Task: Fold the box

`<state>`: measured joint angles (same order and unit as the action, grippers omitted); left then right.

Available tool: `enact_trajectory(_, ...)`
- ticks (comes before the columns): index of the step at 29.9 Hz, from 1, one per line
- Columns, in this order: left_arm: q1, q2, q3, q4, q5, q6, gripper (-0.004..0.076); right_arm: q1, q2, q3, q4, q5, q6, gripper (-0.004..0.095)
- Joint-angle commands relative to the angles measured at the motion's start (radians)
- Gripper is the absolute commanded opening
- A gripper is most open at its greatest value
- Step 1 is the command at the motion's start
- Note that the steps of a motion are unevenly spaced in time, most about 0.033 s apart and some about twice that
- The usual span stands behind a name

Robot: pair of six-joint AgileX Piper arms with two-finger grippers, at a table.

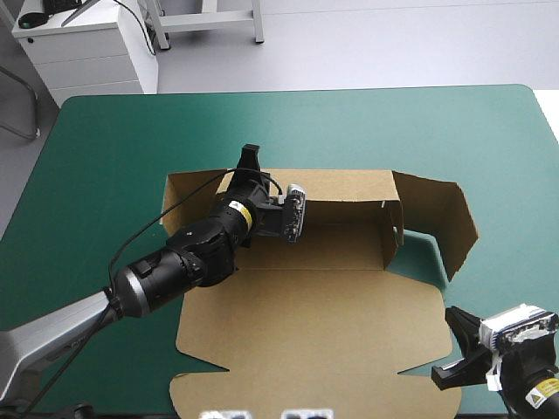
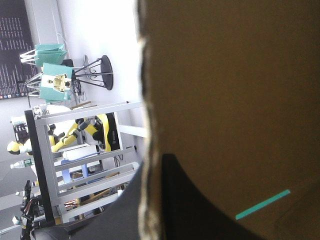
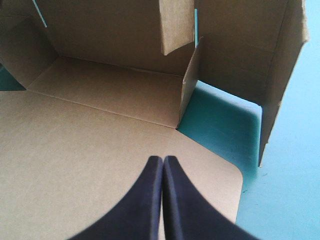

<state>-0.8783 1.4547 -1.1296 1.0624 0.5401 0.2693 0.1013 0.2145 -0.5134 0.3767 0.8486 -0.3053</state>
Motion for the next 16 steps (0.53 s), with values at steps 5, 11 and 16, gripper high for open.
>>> enact_trajectory(5, -0.005, -0.044, -0.014, 0.100, -0.011, -0.124, -0.0008, 0.004, 0.051, -0.060, 0.009, -0.068, 0.032, -0.0013)
enact_trajectory(11, -0.005, -0.038, -0.014, 0.164, -0.003, -0.155, -0.0008, 0.004, 0.240, -0.197, -0.011, -0.071, 0.032, -0.0014)
enact_trajectory(16, -0.005, -0.033, -0.014, 0.192, 0.013, -0.177, -0.0008, 0.004, 0.442, -0.400, -0.011, -0.067, 0.036, -0.0014)
